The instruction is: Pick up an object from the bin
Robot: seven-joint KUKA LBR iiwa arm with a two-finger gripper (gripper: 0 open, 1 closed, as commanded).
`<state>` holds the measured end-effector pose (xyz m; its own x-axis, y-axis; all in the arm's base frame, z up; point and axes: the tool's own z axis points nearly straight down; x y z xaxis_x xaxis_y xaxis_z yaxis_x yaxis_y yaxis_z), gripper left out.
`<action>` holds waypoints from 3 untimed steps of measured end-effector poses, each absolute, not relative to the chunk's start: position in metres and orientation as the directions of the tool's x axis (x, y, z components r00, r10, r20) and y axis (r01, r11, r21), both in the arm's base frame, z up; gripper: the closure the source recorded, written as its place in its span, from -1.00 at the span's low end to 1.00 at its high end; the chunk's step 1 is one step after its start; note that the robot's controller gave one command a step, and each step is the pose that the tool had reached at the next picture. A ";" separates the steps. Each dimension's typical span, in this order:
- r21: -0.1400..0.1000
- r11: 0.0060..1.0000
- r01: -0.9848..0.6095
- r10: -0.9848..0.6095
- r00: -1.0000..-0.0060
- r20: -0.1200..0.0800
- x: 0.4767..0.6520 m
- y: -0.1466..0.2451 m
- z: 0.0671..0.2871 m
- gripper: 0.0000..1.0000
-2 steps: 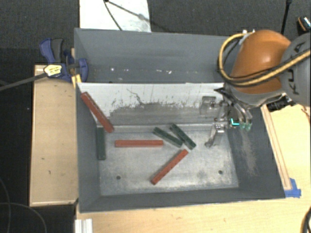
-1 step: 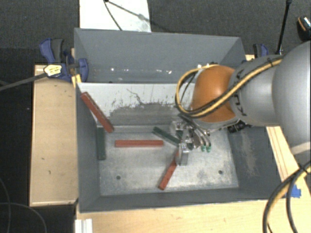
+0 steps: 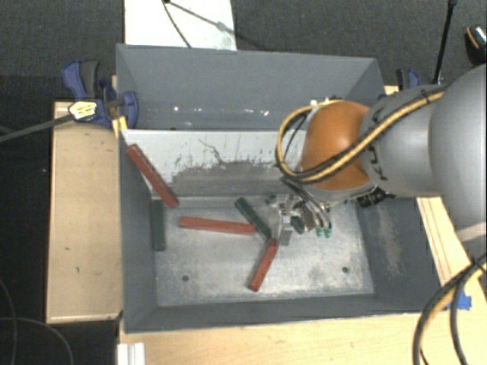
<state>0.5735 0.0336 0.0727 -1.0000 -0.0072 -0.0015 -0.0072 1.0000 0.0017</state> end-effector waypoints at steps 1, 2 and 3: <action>0.001 0.999 -0.044 -0.044 -0.999 -0.003 0.517 0.049 0.072 1.00; 0.001 0.999 -0.043 -0.043 -0.999 -0.004 0.518 0.049 0.071 -1.00; 0.001 0.987 -0.162 -0.162 -0.987 -0.009 0.583 0.087 0.071 -1.00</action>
Offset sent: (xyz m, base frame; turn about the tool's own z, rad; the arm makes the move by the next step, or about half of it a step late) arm -0.0566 0.0150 -0.0027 -0.0319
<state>0.5829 0.0875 0.0714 -0.9868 -0.1617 -0.0087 -0.1617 0.9868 0.0012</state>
